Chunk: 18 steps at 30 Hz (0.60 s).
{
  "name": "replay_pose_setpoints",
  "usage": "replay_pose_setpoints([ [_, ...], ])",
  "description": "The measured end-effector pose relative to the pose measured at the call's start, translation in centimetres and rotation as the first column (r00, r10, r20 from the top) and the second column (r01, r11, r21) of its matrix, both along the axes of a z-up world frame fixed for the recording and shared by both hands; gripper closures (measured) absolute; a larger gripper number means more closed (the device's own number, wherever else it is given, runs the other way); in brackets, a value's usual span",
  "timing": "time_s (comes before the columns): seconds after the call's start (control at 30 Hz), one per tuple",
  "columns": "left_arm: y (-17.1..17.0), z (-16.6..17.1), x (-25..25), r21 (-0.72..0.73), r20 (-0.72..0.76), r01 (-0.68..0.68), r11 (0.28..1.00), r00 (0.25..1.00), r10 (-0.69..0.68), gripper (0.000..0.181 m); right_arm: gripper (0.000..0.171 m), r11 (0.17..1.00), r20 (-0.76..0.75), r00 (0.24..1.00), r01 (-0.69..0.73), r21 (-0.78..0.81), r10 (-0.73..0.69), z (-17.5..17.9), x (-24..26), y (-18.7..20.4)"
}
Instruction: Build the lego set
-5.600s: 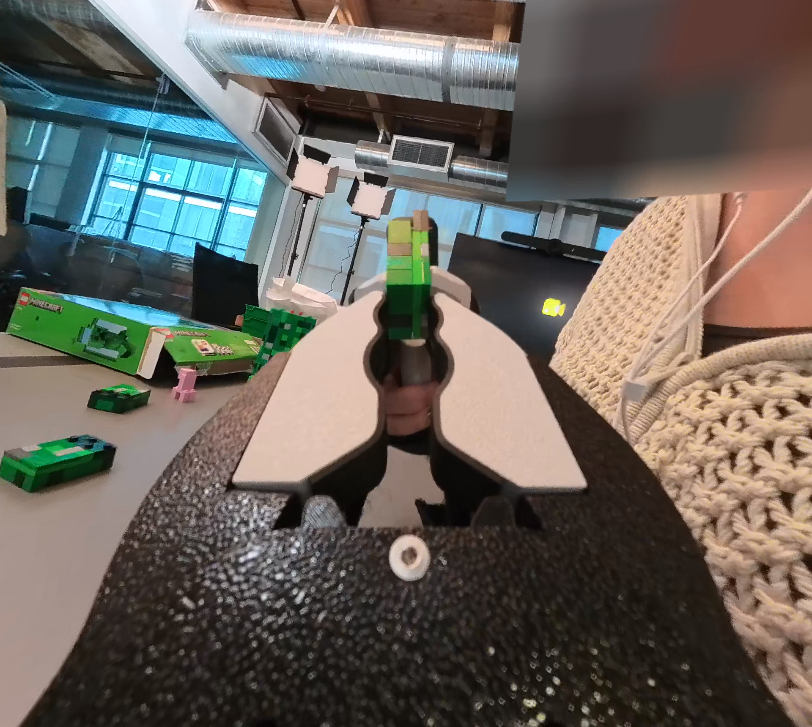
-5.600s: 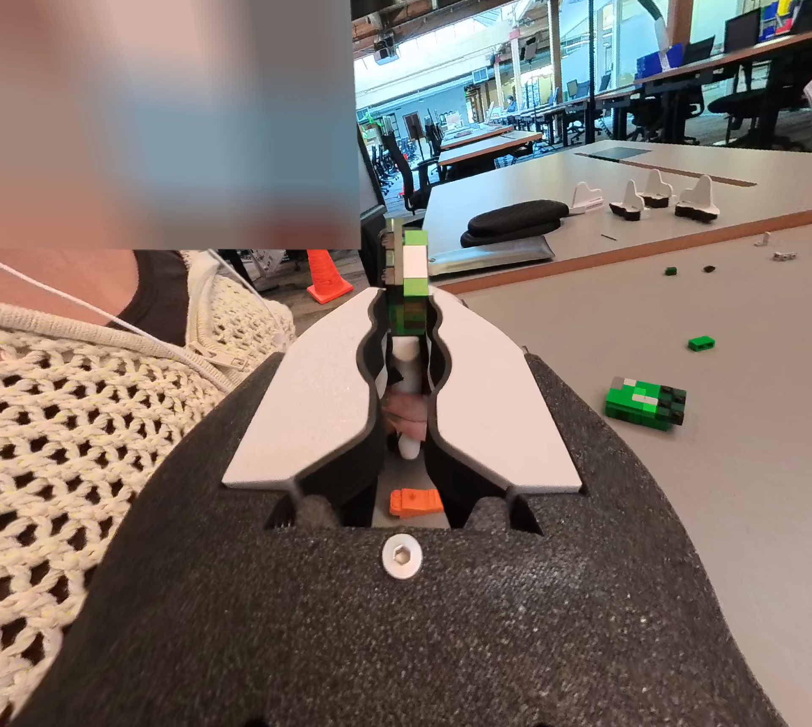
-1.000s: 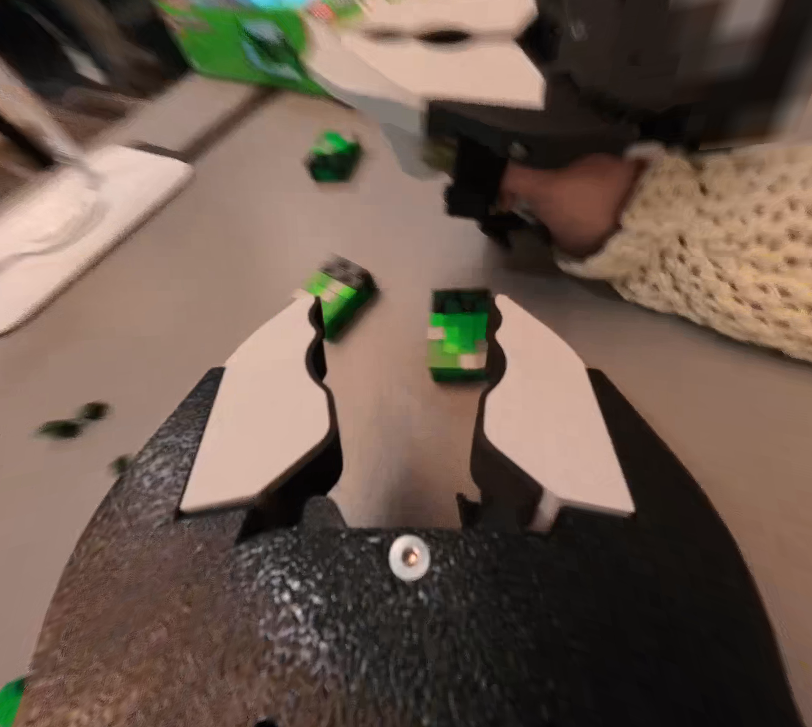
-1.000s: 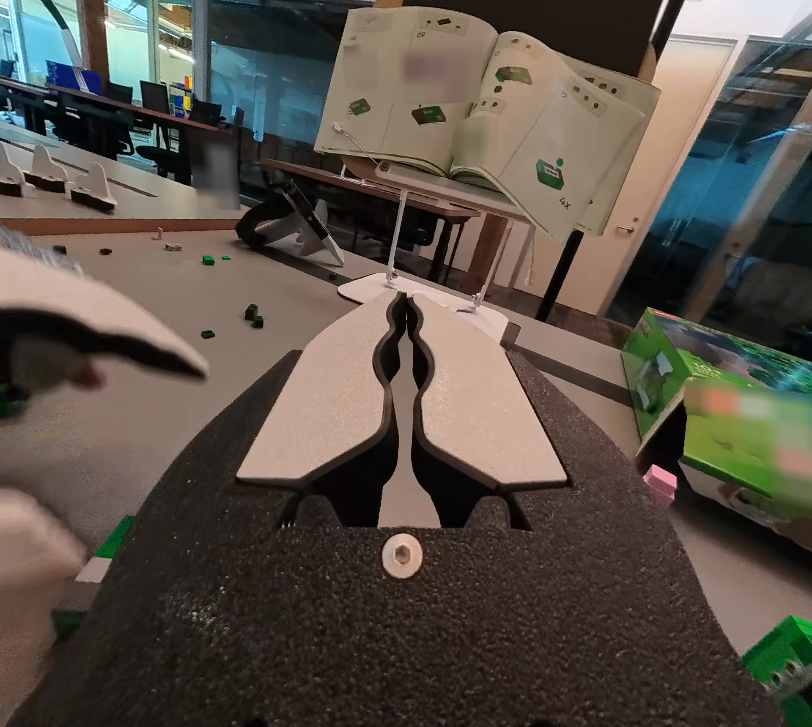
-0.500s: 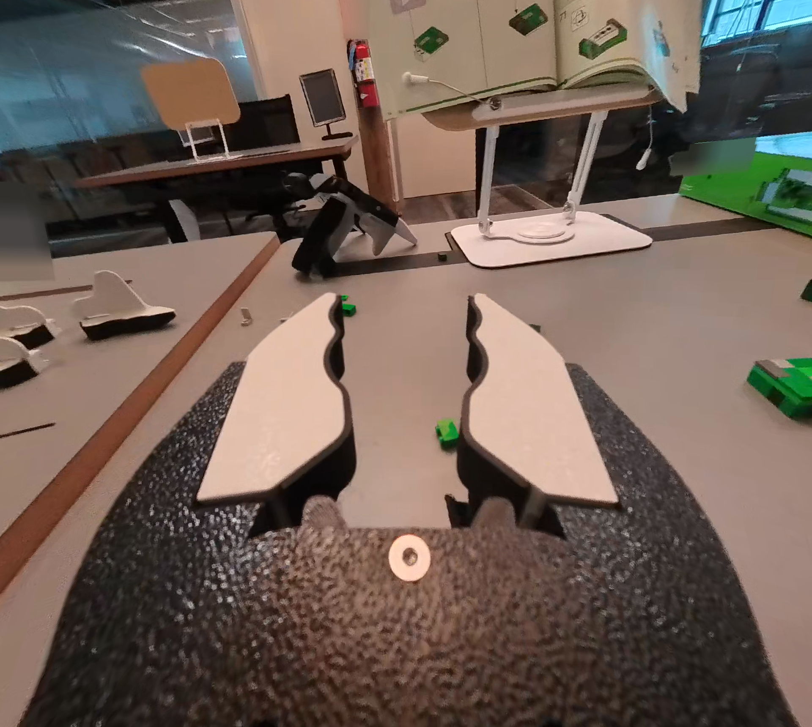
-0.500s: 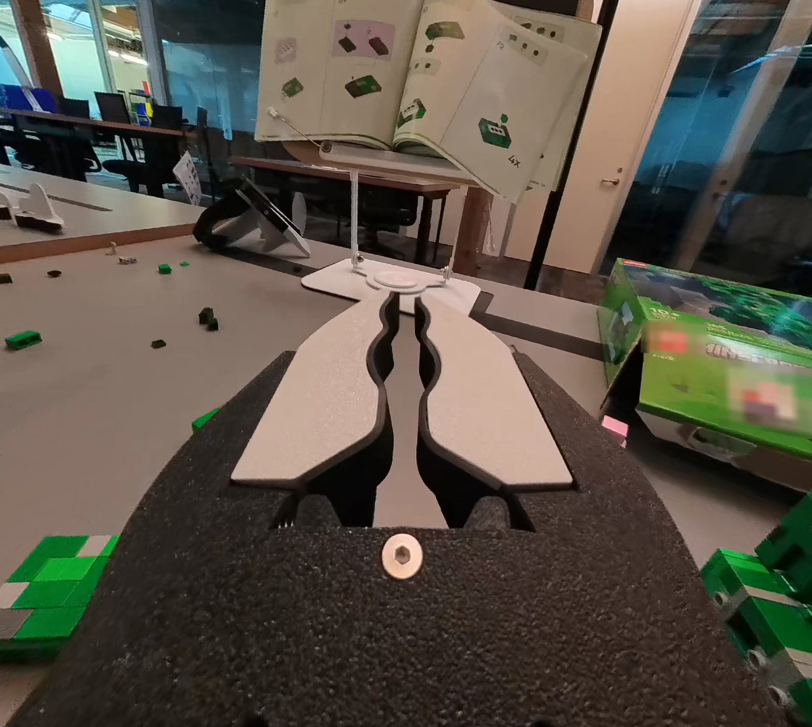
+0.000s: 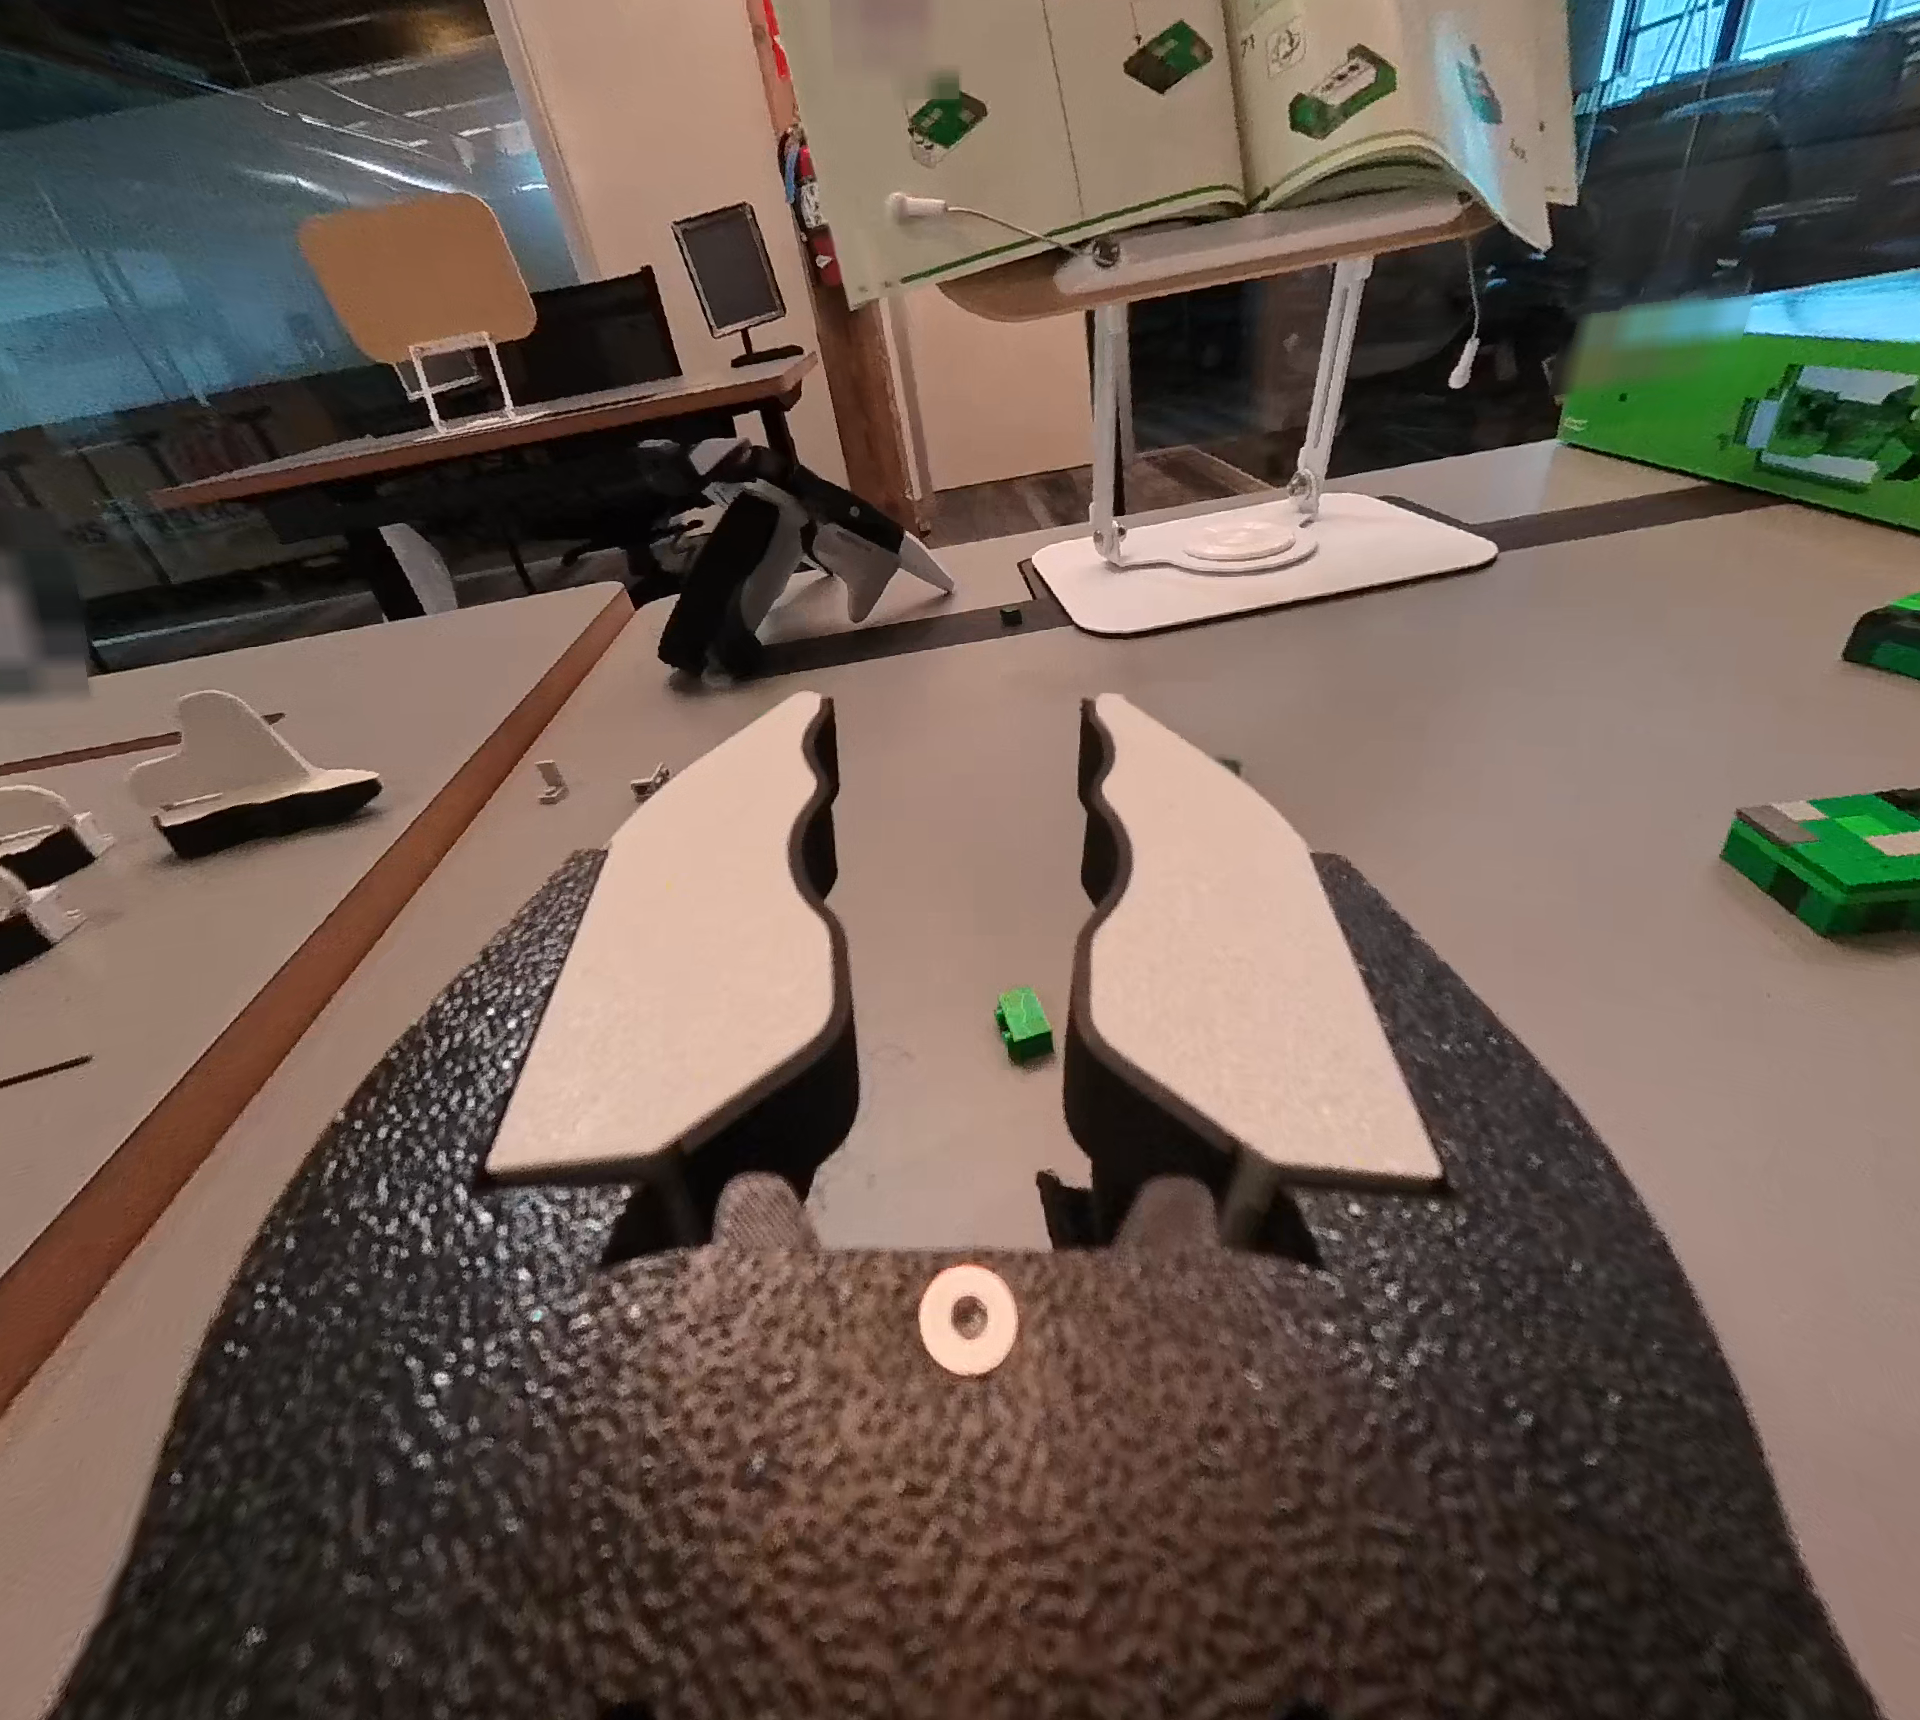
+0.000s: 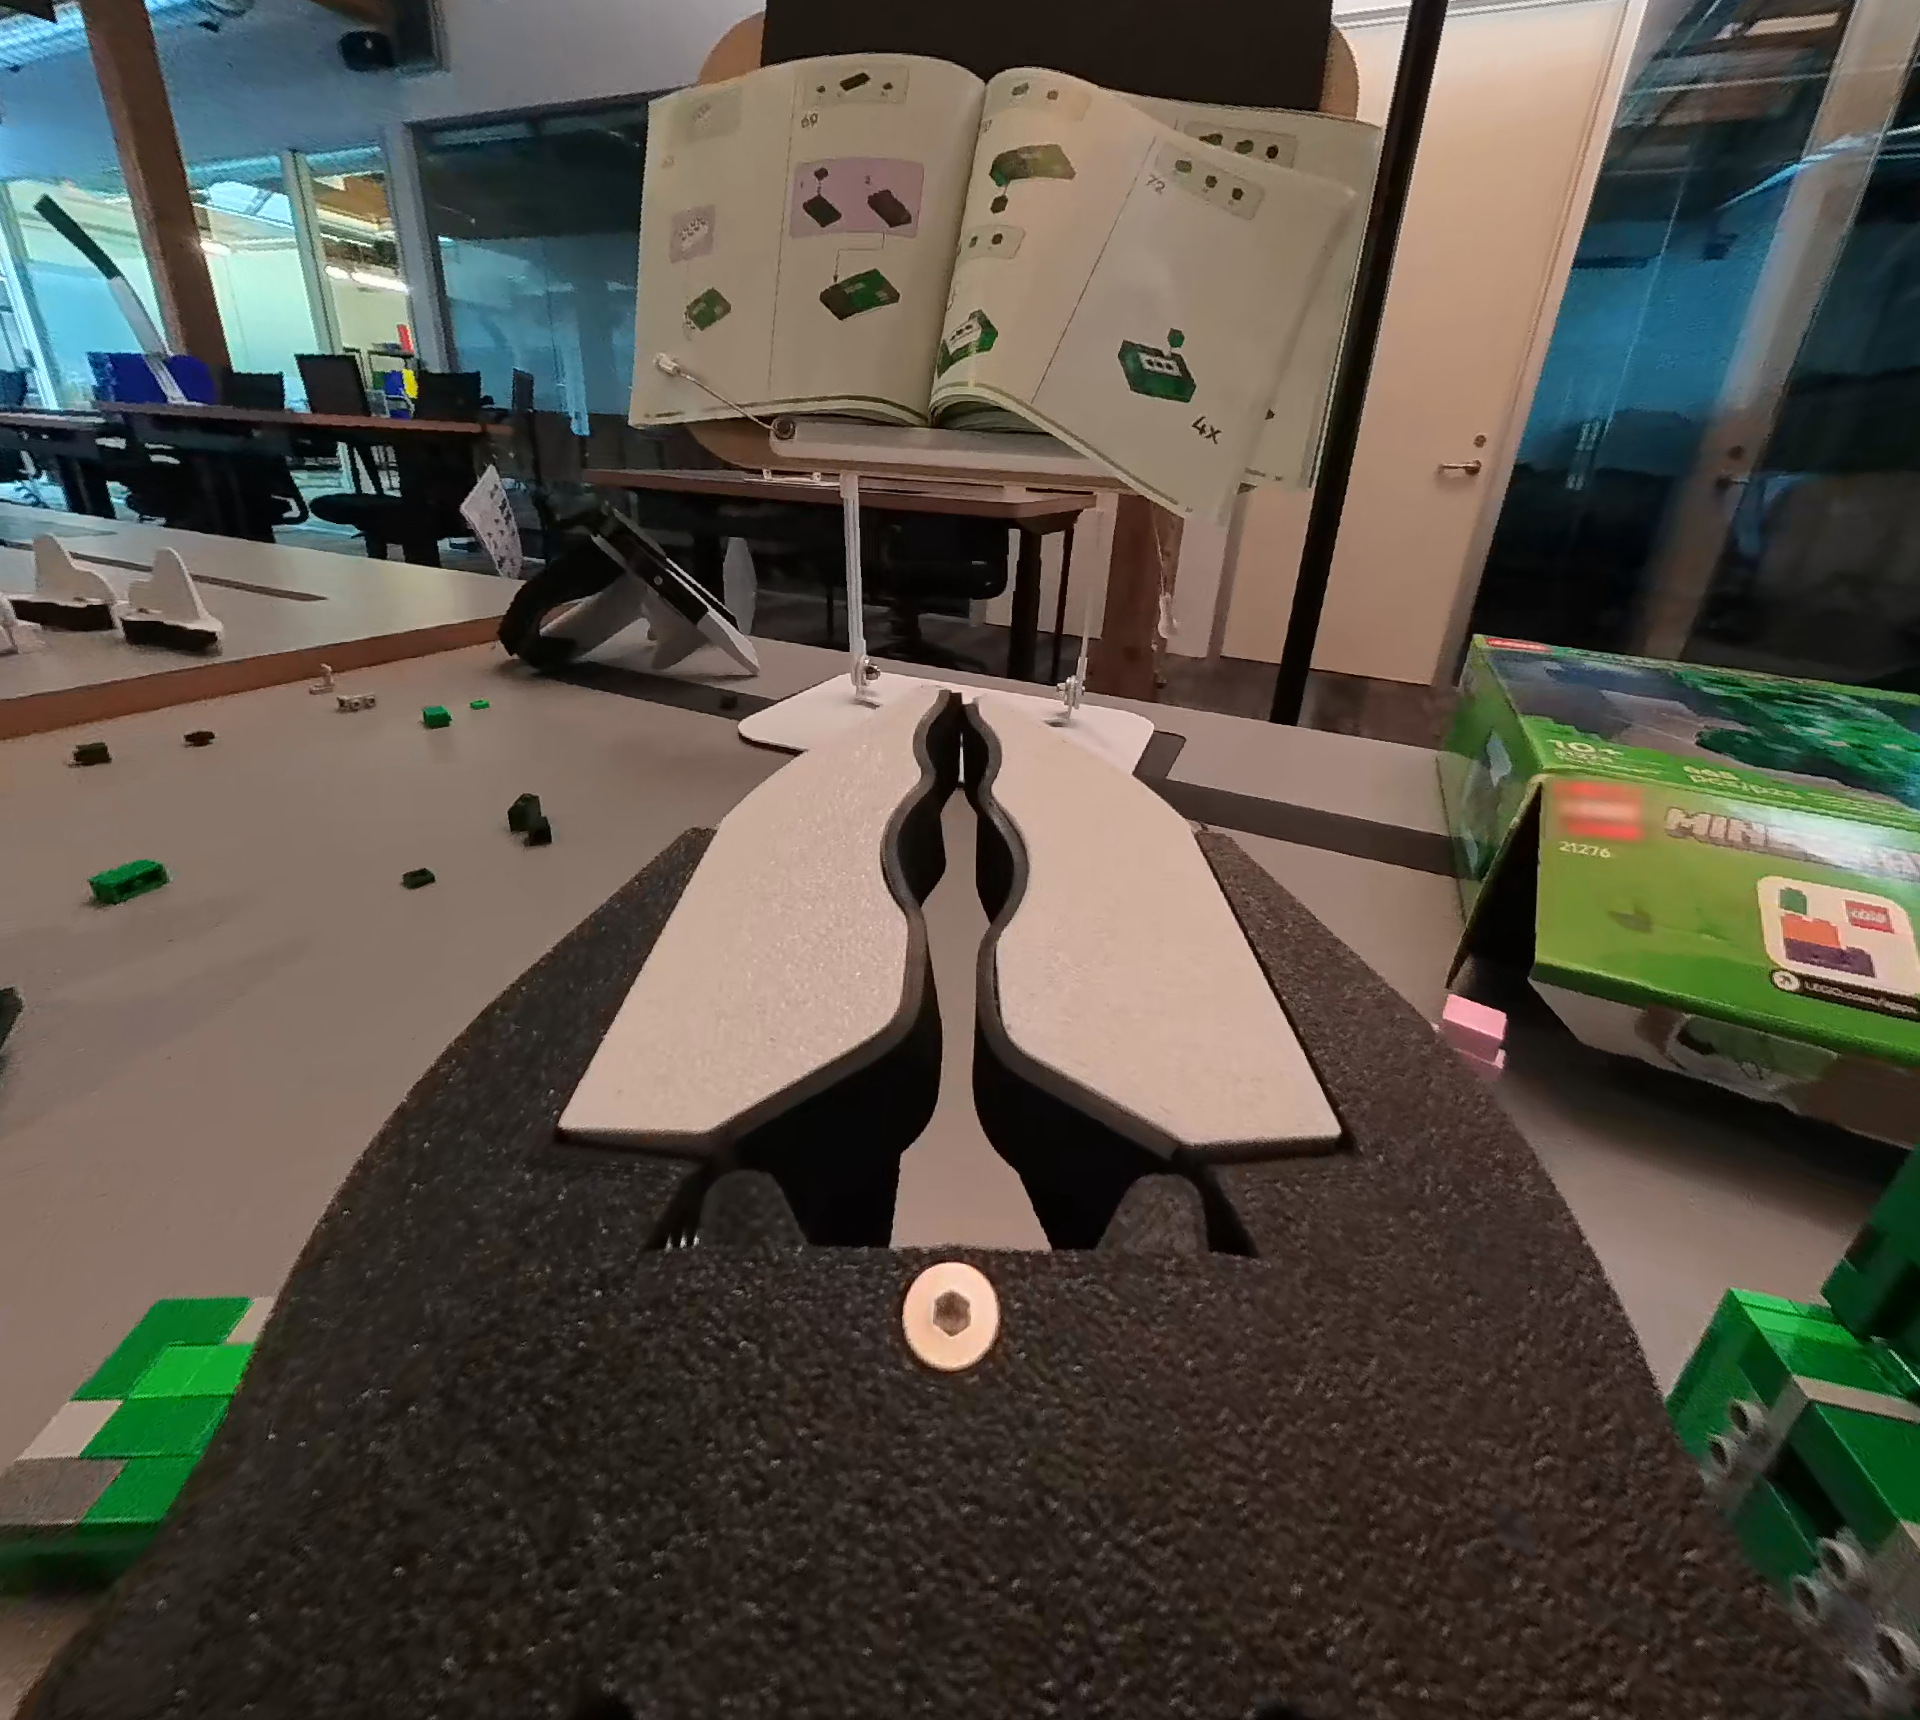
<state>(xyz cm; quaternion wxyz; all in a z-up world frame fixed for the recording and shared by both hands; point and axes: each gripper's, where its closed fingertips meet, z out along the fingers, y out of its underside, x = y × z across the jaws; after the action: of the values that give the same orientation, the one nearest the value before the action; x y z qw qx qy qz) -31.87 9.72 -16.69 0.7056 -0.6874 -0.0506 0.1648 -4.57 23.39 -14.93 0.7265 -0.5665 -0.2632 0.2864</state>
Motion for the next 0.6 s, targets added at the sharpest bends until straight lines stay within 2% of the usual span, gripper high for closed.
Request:
replay_pose_setpoints([
  [0.23, -0.3, 0.4, 0.3, 0.03, -0.018, 0.012, 0.999, 1.0, -0.012, 0.138, 0.171, 1.0, 0.002, 1.0, -0.013, 0.016, 0.013, 0.1, -0.1, -0.3],
  [0.6, -2.2, -0.2, 4.6, -0.038, -0.099, 0.121, 0.992, 0.987, -0.125, 0.136, 0.171, 1.0, -0.045, 0.999, 0.004, -0.005, -0.004, 0.3, 0.5, 0.1],
])
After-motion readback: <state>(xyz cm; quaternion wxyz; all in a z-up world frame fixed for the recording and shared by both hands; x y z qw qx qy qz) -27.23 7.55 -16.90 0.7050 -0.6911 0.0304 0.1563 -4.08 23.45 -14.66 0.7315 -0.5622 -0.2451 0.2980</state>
